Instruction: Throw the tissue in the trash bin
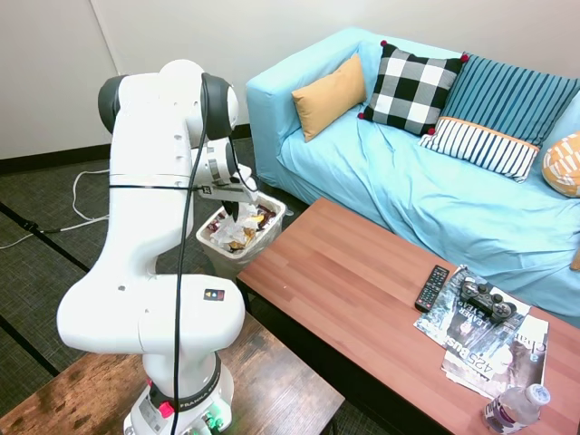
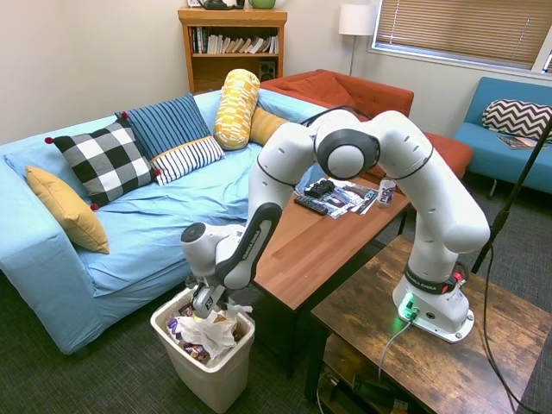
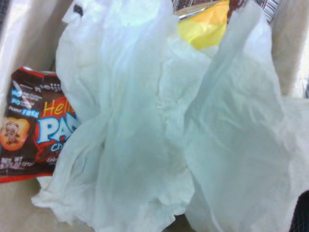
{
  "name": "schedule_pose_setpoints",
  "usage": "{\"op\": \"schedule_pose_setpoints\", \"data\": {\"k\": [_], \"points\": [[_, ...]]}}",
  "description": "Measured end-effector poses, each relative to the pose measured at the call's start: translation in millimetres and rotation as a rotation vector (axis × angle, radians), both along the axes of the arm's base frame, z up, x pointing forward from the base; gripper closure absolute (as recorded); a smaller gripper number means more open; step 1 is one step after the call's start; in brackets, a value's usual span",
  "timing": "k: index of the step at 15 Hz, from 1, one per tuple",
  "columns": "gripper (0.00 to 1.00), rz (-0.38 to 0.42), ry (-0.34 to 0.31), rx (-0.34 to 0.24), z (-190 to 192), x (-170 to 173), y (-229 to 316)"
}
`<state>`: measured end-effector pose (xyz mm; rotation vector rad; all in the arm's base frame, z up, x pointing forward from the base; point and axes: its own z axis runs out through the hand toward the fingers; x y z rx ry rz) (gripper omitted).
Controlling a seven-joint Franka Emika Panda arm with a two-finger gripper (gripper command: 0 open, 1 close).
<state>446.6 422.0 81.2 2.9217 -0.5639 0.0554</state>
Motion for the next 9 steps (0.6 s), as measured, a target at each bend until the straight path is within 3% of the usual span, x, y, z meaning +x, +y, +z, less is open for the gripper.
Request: {"op": "schedule_pose_setpoints", "data": {"k": [9], "points": [[0.00,-0.008,-0.015,-0.008,-1.8,13.2,1.6]]}}
